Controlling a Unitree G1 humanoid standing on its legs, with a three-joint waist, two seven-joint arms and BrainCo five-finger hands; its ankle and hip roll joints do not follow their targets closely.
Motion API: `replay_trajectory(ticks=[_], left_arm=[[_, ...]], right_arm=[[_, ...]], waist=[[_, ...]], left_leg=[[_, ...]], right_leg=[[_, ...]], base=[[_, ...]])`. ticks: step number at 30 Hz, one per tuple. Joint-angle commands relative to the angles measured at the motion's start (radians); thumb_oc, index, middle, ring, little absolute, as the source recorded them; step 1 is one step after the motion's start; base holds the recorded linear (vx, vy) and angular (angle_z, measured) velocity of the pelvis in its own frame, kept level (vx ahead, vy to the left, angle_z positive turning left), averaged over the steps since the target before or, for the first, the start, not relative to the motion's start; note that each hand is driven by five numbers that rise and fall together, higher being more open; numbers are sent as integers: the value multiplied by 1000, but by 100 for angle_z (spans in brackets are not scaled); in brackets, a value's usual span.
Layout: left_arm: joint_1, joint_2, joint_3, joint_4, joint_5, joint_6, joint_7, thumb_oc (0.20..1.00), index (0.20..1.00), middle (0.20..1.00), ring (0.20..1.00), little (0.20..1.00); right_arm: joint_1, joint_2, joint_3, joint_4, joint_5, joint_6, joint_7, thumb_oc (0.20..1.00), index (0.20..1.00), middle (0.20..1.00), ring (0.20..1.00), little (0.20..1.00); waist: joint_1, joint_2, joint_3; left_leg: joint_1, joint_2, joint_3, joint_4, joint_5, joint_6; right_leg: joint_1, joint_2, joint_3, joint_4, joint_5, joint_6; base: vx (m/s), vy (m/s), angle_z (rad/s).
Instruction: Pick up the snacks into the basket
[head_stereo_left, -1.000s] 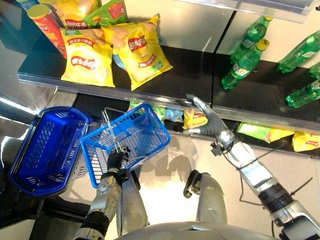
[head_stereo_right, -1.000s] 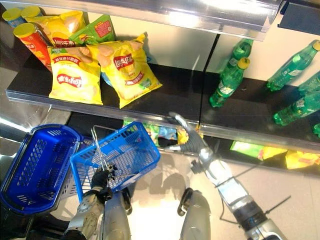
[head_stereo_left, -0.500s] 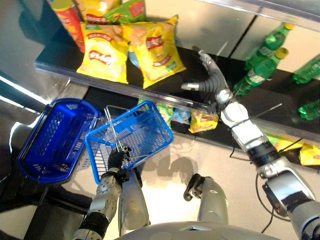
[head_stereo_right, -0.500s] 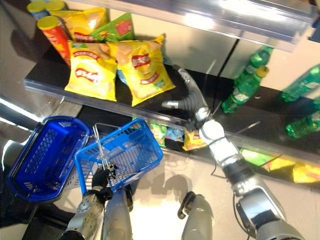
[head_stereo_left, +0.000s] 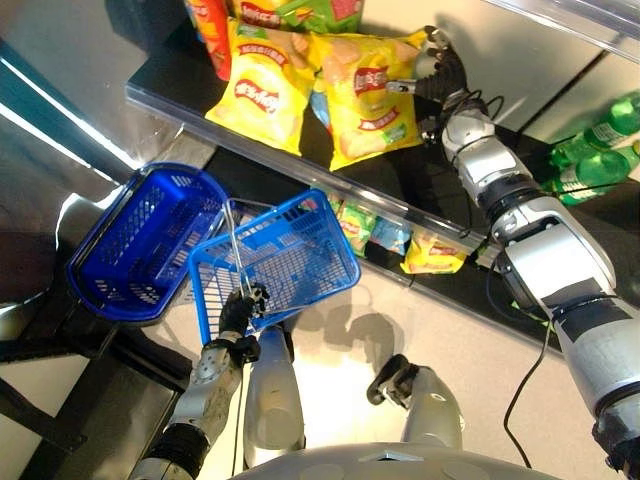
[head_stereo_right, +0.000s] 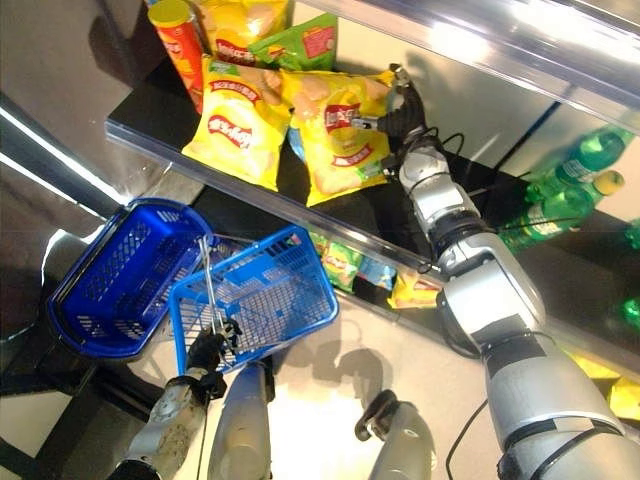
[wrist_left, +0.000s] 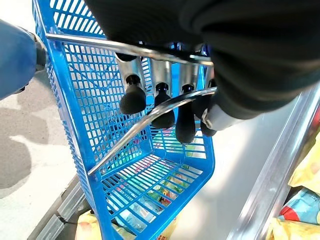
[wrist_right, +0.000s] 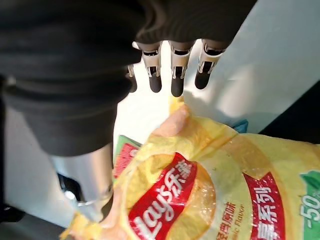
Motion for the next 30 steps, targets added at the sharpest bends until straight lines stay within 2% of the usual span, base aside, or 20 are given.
replay_trajectory(ticks=[1, 14, 19, 30], left_arm=[[-33, 43, -58, -155, 12, -51, -43, 200, 200, 200, 200, 200], [-68, 48, -107, -183, 16, -37, -79, 200, 200, 200, 200, 200], [-70, 49, -106, -185, 10, -37, -81, 200, 200, 200, 200, 200], [-59, 53, -98, -179, -2, -33, -86, 200, 200, 200, 200, 200]], right_arm=[[-133, -68, 36, 34, 29, -9, 3, 1000, 1000, 1000, 1000, 1000], [-193, -176, 69, 149, -4, 30, 29, 1000, 1000, 1000, 1000, 1000], [-217, -187, 83, 150, -13, 28, 27, 1000, 1000, 1000, 1000, 1000], [-240, -186, 57, 151, 80, 23, 49, 1000, 1000, 1000, 1000, 1000]], waist=[[12, 6, 35], [57, 32, 38], [67, 42, 37], [84, 54, 21]], left_leg=[[7, -36, 13, 7, -39, 31], [-28, -82, -29, -53, 1, 40], [-34, -98, -42, -83, 20, 44], [-44, -119, -71, -104, 37, 46]], right_leg=[[22, 23, 4, -40, 76, 66], [11, 3, -38, -60, 93, 79], [8, -3, -50, -66, 96, 79], [8, -11, -69, -61, 95, 80]], base=[[29, -9, 29], [12, -10, 17], [2, -12, 14], [-1, -7, 9]])
